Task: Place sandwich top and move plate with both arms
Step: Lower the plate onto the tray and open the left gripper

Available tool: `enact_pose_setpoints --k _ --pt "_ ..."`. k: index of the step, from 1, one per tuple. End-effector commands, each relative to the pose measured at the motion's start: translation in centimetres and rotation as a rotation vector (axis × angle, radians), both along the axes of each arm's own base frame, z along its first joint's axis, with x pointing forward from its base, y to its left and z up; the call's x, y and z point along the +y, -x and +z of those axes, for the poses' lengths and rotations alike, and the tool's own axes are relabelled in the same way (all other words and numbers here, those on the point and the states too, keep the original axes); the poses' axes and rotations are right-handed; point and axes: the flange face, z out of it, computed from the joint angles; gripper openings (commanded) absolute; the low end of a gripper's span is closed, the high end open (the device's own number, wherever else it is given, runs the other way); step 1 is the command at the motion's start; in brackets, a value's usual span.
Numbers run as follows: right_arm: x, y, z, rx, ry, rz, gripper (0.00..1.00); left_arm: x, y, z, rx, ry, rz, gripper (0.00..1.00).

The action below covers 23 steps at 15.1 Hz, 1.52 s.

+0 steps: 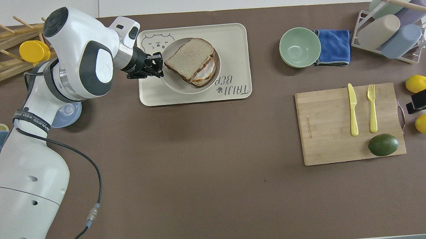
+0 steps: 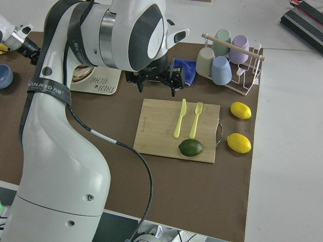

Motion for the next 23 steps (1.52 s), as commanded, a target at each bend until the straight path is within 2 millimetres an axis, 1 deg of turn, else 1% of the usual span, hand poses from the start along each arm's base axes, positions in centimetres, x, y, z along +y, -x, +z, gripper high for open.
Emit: enact_pose_setpoints --k 1,3,6,7,8,9,12,13,14,15,16,18,21,23 --pt "0.1 -0.2 0.1 -0.004 0.009 0.002 1.00 -0.6 -1.1 -0.3 -0.034 0.002 0.049 0.00" --pt "0.2 -0.2 0.1 -0.003 0.009 0.002 1.00 -0.6 -1.2 -0.6 -0.049 -0.002 0.056 0.00" --pt "0.2 -0.2 0.1 -0.003 0.009 0.002 1.00 -0.4 -0.7 -2.2 -0.072 -0.029 0.066 0.00" --pt "0.2 -0.2 0.1 -0.004 0.007 0.002 1.00 -0.1 -0.3 -3.2 -0.072 -0.037 0.075 0.00" --pt "0.2 -0.2 0.1 -0.004 0.008 0.004 1.00 0.2 -0.1 -3.7 -0.088 -0.041 0.087 0.00" --pt "0.2 -0.2 0.1 -0.004 0.009 0.004 1.00 -0.3 0.4 -3.9 -0.099 -0.043 0.083 0.00" --pt "0.2 -0.2 0.1 -0.004 0.007 0.004 1.00 -0.3 0.7 -4.1 -0.088 -0.047 0.075 0.00" --pt "0.2 -0.2 0.1 -0.004 0.008 0.004 1.00 -0.3 0.8 -4.0 -0.088 -0.050 0.070 0.35" --pt "0.2 -0.2 0.1 -0.004 0.007 0.004 1.00 -0.2 0.9 -4.1 -0.089 -0.057 0.063 0.86" --pt "0.2 -0.2 0.1 -0.004 0.007 0.004 1.00 -0.2 1.0 -4.0 -0.084 -0.071 0.049 1.00" --pt "0.2 -0.2 0.1 -0.004 0.007 0.004 1.00 -0.1 1.1 -4.0 -0.064 -0.092 0.023 1.00" --pt "0.2 -0.2 0.1 -0.004 0.008 0.004 1.00 0.3 1.3 -3.0 -0.048 -0.130 -0.022 1.00" --pt "0.2 -0.2 0.1 -0.002 0.008 0.004 1.00 0.7 1.4 -2.2 -0.043 -0.130 -0.032 1.00" --pt "0.2 -0.1 0.1 -0.001 0.007 0.004 1.00 1.1 1.6 -0.9 -0.034 -0.132 -0.036 1.00"
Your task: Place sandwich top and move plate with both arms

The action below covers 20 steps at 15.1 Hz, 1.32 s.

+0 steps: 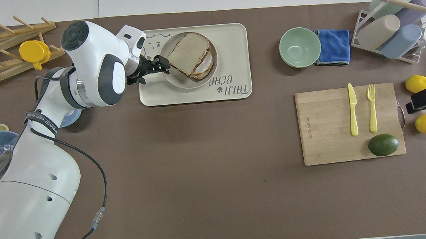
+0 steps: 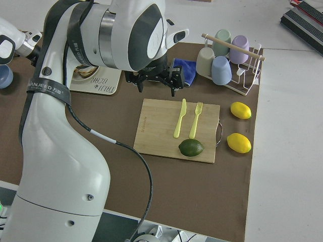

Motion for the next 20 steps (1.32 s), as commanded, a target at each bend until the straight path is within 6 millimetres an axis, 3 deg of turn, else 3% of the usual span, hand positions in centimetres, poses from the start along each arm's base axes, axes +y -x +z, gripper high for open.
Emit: enact_pose_setpoints --k 1,6,13,15,20 --pt "0.2 -0.1 0.2 -0.002 0.007 0.002 1.00 2.3 0.4 3.1 0.006 -0.031 -0.006 1.00" --pt "0.4 -0.3 0.2 -0.008 0.012 0.008 1.00 7.7 2.0 11.6 0.038 -0.086 0.011 1.00" --pt "0.3 -0.9 0.6 -0.058 0.020 0.014 1.00 11.8 6.1 21.8 0.014 -0.249 -0.039 1.00" --pt "0.1 -1.1 0.6 -0.071 0.051 0.039 1.00 15.2 7.5 25.3 0.000 -0.248 0.000 1.00" --pt "0.9 -1.3 0.6 -0.080 0.056 0.059 1.00 18.3 11.6 30.7 0.009 -0.251 -0.085 1.00"
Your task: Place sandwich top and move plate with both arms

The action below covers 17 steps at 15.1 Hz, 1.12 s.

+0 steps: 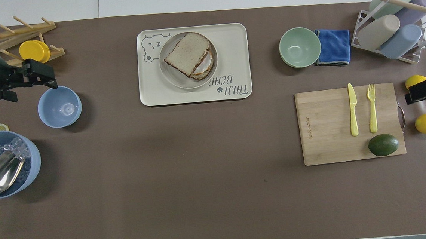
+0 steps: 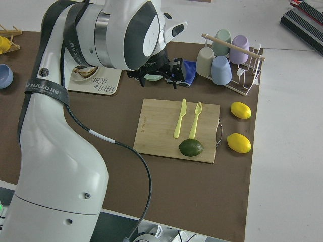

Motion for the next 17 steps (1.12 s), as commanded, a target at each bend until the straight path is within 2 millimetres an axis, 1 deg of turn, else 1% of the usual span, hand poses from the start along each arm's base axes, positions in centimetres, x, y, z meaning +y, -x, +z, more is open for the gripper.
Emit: enact_pose_setpoints --k 1,3,4,5,6,8,9,11,12,13,14,17 --pt "0.0 -0.4 0.1 -0.010 0.012 0.025 1.00 0.9 3.0 1.9 0.037 -0.011 -0.085 1.00" --pt "-0.1 -0.3 0.1 -0.010 0.014 0.019 1.00 1.1 4.9 2.2 0.073 -0.009 -0.119 1.00" --pt "-0.1 -0.3 0.1 -0.010 0.011 0.013 1.00 0.6 6.3 1.7 0.099 -0.010 -0.131 1.00" --pt "-0.4 -0.3 0.1 -0.009 0.011 0.008 1.00 0.6 7.5 0.8 0.107 -0.012 -0.134 1.00" --pt "-0.5 -0.3 0.0 -0.008 0.007 0.005 1.00 0.6 8.2 -0.1 0.103 -0.013 -0.136 1.00" --pt "-0.7 -0.2 0.1 -0.008 0.000 0.001 1.00 0.2 8.9 -1.7 0.065 -0.011 -0.141 1.00" --pt "-0.8 -0.3 0.0 -0.006 0.000 -0.001 1.00 -0.2 8.5 -1.7 0.026 -0.008 -0.147 1.00" --pt "-0.7 -0.3 0.1 -0.009 0.002 0.002 1.00 0.9 7.9 -1.2 0.012 -0.002 -0.127 1.00" --pt "-0.6 -0.3 0.1 -0.011 0.002 0.004 1.00 0.6 7.3 -1.1 0.016 -0.004 -0.132 1.00" --pt "-0.6 -0.3 0.1 -0.011 0.005 0.007 1.00 0.7 7.0 -0.7 0.039 -0.006 -0.131 1.00" --pt "-0.7 -0.3 0.1 -0.010 0.008 0.008 1.00 1.1 7.1 0.8 0.056 -0.006 -0.132 1.00" --pt "-0.5 -0.3 0.2 -0.013 0.013 0.013 1.00 1.1 7.1 0.1 0.070 -0.017 -0.154 1.00"
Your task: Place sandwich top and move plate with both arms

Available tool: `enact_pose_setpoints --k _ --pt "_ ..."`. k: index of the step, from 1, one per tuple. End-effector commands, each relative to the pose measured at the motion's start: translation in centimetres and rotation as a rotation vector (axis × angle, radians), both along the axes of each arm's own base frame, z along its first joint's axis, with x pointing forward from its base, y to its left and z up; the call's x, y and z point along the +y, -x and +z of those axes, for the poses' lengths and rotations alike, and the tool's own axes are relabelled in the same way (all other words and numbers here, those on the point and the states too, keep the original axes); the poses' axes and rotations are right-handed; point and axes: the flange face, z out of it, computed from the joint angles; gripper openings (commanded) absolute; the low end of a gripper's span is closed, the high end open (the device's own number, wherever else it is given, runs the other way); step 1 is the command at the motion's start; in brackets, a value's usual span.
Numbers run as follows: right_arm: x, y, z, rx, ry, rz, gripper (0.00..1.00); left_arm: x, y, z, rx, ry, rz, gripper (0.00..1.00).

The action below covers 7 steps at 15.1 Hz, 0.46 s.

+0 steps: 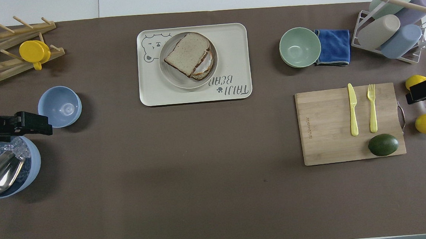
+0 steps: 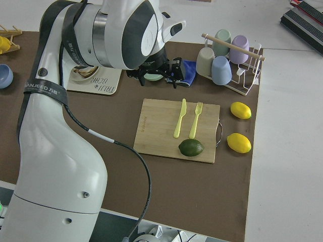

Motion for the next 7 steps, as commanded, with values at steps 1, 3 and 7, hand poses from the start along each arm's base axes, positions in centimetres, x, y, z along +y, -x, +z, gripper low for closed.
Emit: enact_pose_setpoints --k 1,3,7 --pt "-0.23 -0.32 0.14 -0.011 0.011 0.015 1.00 0.38 -0.61 -0.10 0.000 -0.040 -0.048 1.00" --pt "-0.29 -0.32 0.14 -0.011 0.009 0.015 1.00 0.39 -0.65 -0.15 -0.002 -0.042 -0.050 1.00" --pt "-0.39 -0.23 0.19 -0.010 0.010 0.015 1.00 0.26 -0.61 0.08 -0.008 -0.045 -0.042 1.00"
